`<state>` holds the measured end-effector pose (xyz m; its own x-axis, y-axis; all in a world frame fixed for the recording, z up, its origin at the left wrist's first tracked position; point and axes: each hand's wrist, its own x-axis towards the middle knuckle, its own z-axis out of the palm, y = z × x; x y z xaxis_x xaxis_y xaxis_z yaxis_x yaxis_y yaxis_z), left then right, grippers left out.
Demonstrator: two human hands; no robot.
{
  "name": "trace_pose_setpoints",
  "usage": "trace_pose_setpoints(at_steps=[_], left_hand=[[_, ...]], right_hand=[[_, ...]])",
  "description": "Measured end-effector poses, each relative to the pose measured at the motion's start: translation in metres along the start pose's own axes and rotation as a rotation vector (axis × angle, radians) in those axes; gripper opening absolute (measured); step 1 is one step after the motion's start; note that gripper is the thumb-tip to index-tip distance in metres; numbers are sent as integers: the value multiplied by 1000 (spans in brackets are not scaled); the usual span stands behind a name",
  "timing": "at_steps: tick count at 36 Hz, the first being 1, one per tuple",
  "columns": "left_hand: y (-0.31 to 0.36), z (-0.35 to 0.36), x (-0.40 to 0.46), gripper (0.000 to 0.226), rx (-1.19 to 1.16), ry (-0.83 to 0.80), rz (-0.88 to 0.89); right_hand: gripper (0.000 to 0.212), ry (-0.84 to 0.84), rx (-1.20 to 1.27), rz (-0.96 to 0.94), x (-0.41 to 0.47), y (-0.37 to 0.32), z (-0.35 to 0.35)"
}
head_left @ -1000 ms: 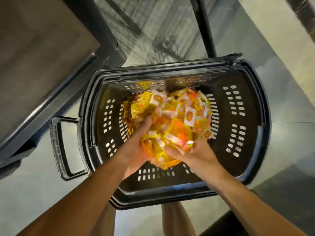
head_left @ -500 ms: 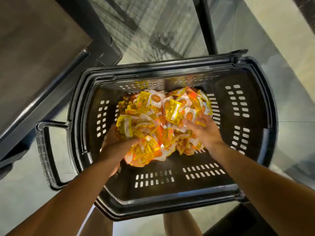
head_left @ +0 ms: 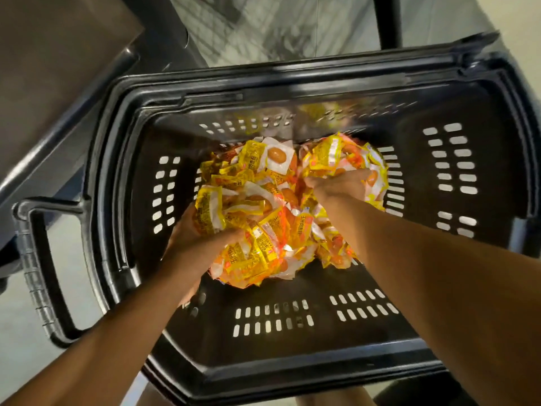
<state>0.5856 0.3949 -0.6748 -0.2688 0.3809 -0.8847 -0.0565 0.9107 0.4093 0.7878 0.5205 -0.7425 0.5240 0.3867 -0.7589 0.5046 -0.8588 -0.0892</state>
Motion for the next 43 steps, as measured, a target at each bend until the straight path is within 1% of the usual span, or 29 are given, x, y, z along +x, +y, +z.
trace_pose_setpoints(at_steps=[2, 5, 6, 8, 10, 13, 15, 16, 18, 20, 22, 25, 31, 33, 35, 38, 43], left_hand=[[2, 1, -2, 82, -5, 2, -3], [5, 3, -11, 80, -63, 12, -35], [6, 5, -15, 75, -98, 20, -49], [9, 9, -26, 69, -170, 26, -97], [12, 12, -38, 69, -238, 25, -151], [19, 11, -60, 74, -311, 21, -199], [25, 8, -80, 81, -346, 9, -218], [28, 5, -90, 81, -365, 2, -217], [35, -3, -114, 72, -419, -4, -199], [43, -13, -139, 70, -473, -16, -192], [54, -24, -170, 69, -516, -37, -178], [69, -40, -218, 60, -585, -61, -135], [102, -79, -335, 51, -739, -77, 15], [109, -94, -374, 48, -827, -59, 63], [112, -109, -411, 50, -928, -56, 117], [107, -131, -460, 53, -1025, -16, 181], [83, -174, -524, 57, -1111, 63, 231]], right_hand=[[118, 27, 9, -69, -2, 7, -11], [84, 36, 32, -141, -4, 28, -39], [74, 13, 37, -136, -6, 34, -50], [67, -85, 106, -116, -13, 43, -71], [65, -186, 284, -68, -23, 52, -91], [65, -267, 540, 27, -49, 60, -119], [67, -328, 633, 35, -67, 63, -137], [66, -384, 655, 21, -77, 64, -147], [59, -511, 667, 2, -99, 67, -166], [54, -605, 678, 1, -121, 71, -185], [49, -667, 698, -10, -144, 74, -204], [47, -751, 704, -57, -184, 77, -231], [53, -838, 798, -104, -281, 76, -289], [56, -855, 787, -138, -317, 72, -305], [56, -868, 769, -176, -354, 65, -318], [50, -872, 714, -229, -407, 54, -332], [61, -850, 525, -300, -490, 40, -338]])
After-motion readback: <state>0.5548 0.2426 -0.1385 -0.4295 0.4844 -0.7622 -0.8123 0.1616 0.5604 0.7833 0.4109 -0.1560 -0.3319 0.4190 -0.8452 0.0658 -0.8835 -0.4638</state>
